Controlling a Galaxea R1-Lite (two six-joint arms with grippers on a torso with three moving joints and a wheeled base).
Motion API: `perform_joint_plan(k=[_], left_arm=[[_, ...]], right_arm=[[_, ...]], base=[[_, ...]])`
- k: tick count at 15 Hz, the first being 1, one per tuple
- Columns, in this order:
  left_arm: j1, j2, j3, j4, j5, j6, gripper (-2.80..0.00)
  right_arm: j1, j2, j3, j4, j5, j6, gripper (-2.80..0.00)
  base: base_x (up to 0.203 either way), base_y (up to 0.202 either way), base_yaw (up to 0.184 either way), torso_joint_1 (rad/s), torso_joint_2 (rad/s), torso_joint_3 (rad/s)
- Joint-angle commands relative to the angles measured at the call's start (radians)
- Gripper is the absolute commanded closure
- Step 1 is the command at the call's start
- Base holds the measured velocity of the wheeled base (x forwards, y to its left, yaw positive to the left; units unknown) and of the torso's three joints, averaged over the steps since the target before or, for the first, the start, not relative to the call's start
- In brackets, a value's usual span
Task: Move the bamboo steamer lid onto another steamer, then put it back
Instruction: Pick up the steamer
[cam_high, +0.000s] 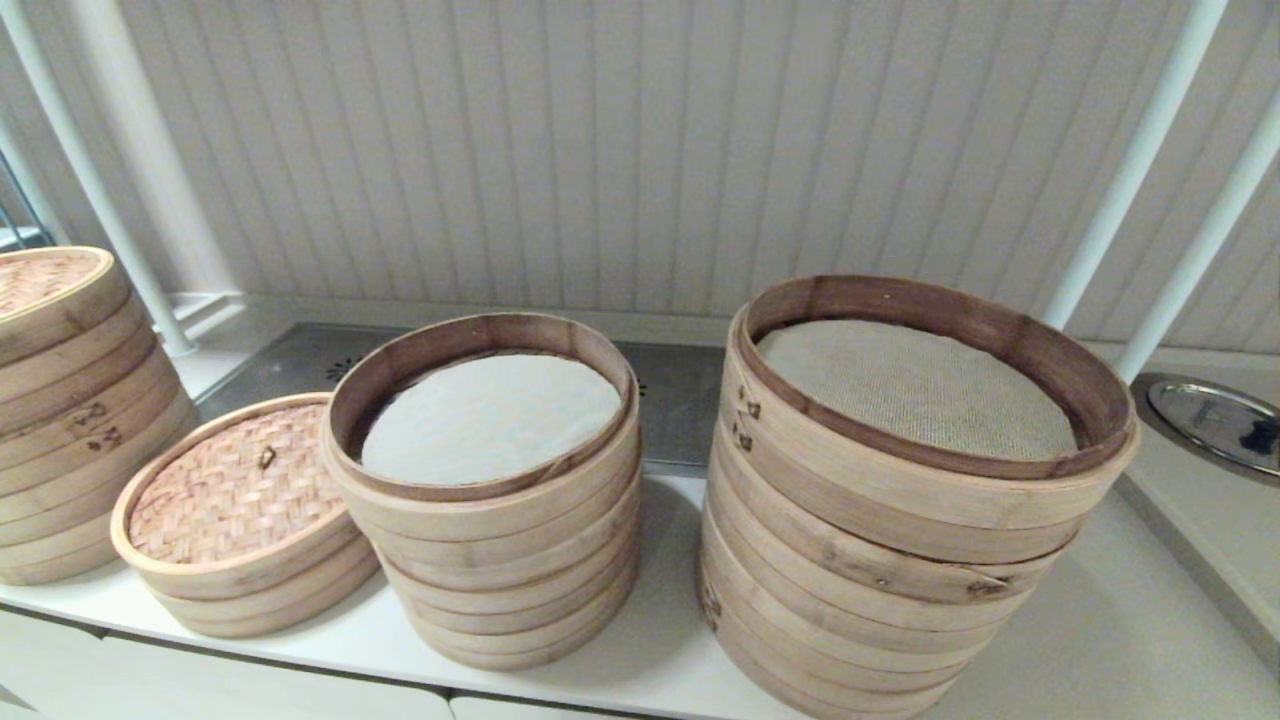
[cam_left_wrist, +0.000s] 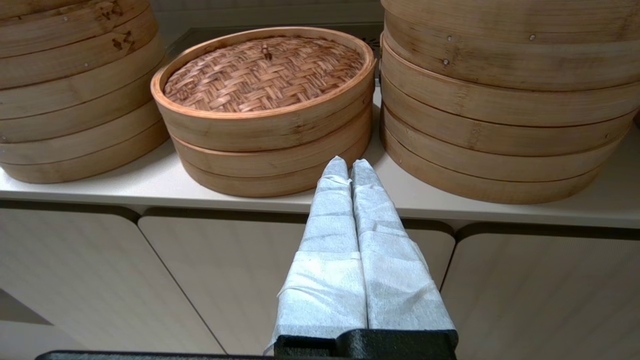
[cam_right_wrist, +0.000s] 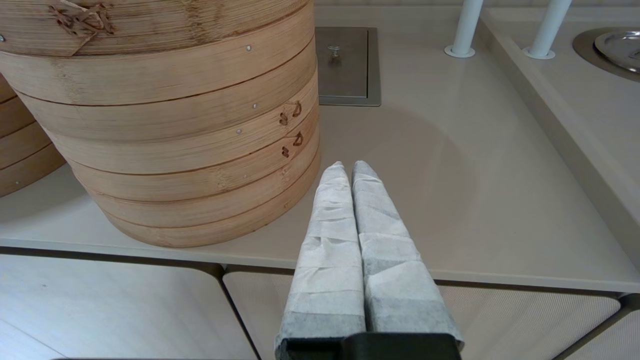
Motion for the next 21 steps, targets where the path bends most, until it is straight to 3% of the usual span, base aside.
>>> perform_joint_plan(k=[1, 13, 15, 17, 21], left_arm=[[0.0, 0.0, 0.0, 0.0, -0.001, 0.0, 0.0], [0.002, -0.002, -0.01, -0.009, -0.006, 0.034, 0.0], [0.002, 0.005, -0.089, 0.011, -0.005, 0.034, 0.0], [0.002, 0.068, -0.239, 0.107, -0.005, 0.034, 0.0], [0.002, 0.34, -0.46, 0.194, 0.007, 0.033, 0.0]], right_arm=[[-0.001, 0.0, 0.003, 0.0, 0.0, -0.001, 0.0], [-0.001, 0.0, 0.002, -0.001, 0.001, -0.003, 0.0], [0.0, 0.0, 0.002, -0.001, 0.001, -0.003, 0.0], [-0.001, 0.0, 0.002, -0.001, 0.001, -0.003, 0.0], [-0.001, 0.001, 0.002, 0.0, 0.001, -0.003, 0.0]], base=[[0.0, 0.0, 0.0, 0.0, 0.0, 0.0], [0.0, 0.0, 0.0, 0.0, 0.0, 0.0], [0.0, 0.0, 0.0, 0.0, 0.0, 0.0], [0.0, 0.0, 0.0, 0.0, 0.0, 0.0], [0.0, 0.0, 0.0, 0.0, 0.0, 0.0]])
